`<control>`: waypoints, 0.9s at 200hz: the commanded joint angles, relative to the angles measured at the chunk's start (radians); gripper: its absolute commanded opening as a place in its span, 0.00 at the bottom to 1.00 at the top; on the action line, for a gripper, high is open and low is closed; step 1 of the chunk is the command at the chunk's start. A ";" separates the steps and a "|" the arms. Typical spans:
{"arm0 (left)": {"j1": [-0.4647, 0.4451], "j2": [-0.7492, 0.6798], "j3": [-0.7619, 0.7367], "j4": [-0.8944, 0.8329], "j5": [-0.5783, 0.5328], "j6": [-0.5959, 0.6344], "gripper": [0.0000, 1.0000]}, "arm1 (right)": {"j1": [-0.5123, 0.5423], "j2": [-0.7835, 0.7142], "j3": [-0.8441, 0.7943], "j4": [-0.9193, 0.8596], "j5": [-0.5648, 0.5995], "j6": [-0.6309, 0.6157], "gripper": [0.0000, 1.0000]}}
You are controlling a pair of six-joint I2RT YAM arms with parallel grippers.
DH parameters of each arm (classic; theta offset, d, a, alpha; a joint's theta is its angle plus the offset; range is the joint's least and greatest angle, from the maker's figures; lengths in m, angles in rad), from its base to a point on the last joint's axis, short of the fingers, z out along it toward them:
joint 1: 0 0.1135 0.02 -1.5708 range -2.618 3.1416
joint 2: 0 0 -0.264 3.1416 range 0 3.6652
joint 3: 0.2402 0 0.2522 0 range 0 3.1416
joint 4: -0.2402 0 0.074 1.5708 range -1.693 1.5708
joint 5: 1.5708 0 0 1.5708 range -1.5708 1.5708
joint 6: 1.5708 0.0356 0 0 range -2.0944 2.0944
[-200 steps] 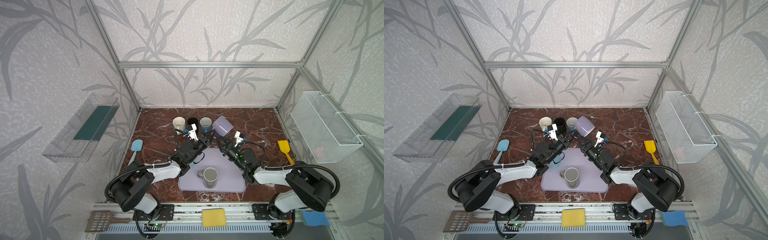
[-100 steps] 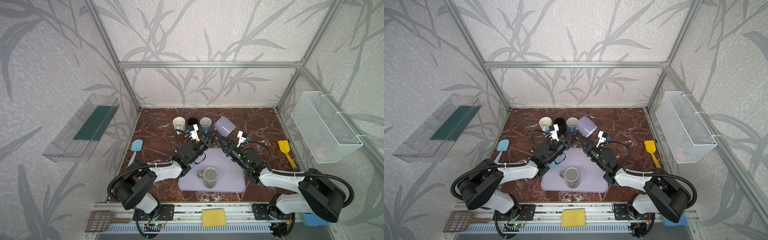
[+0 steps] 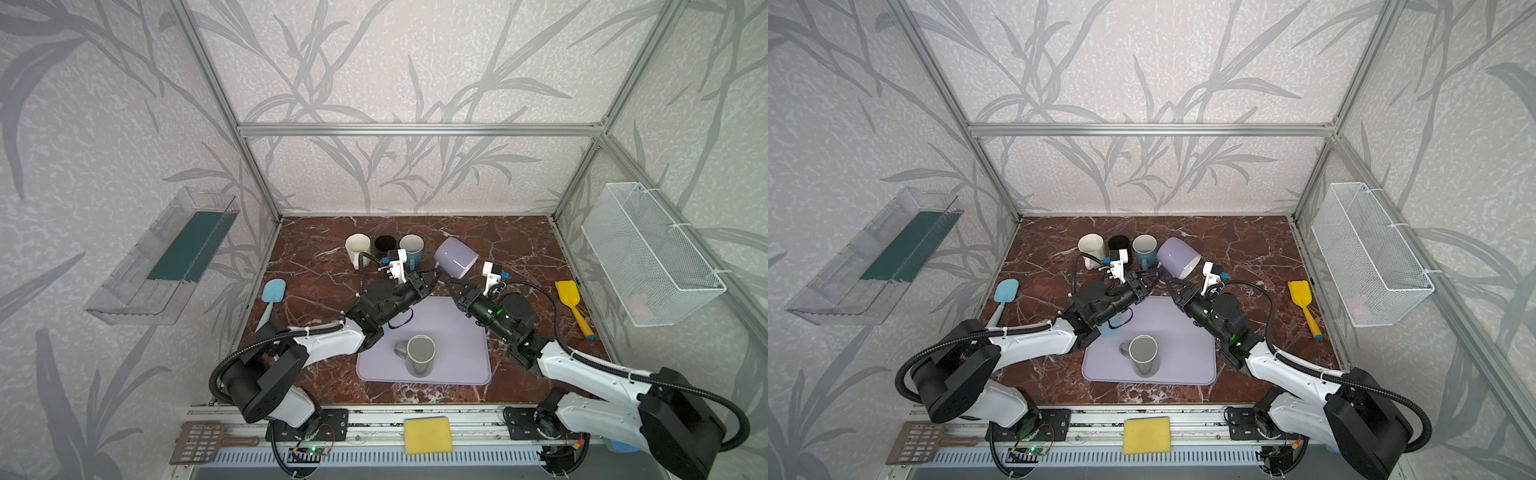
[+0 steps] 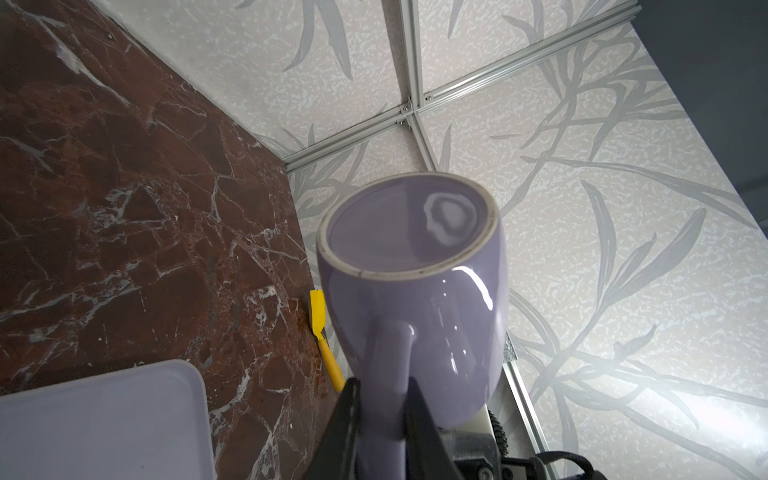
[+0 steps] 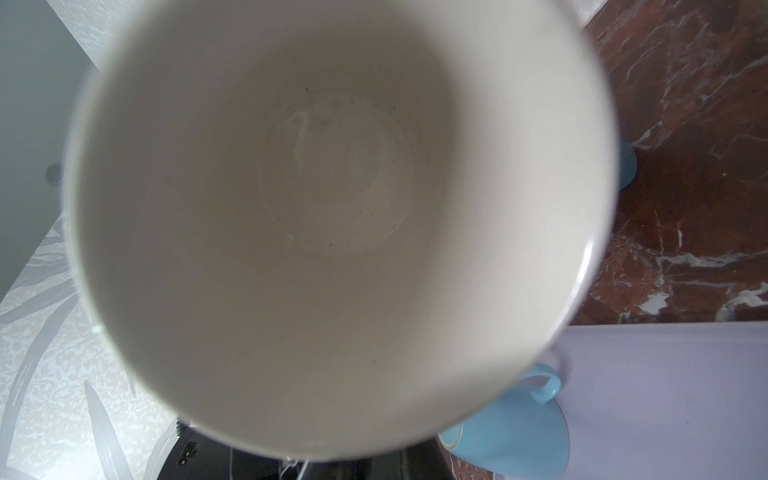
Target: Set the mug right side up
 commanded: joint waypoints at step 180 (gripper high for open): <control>0.064 0.086 0.080 0.087 0.207 -0.085 0.00 | -0.064 -0.010 0.086 -0.062 -0.107 -0.095 0.28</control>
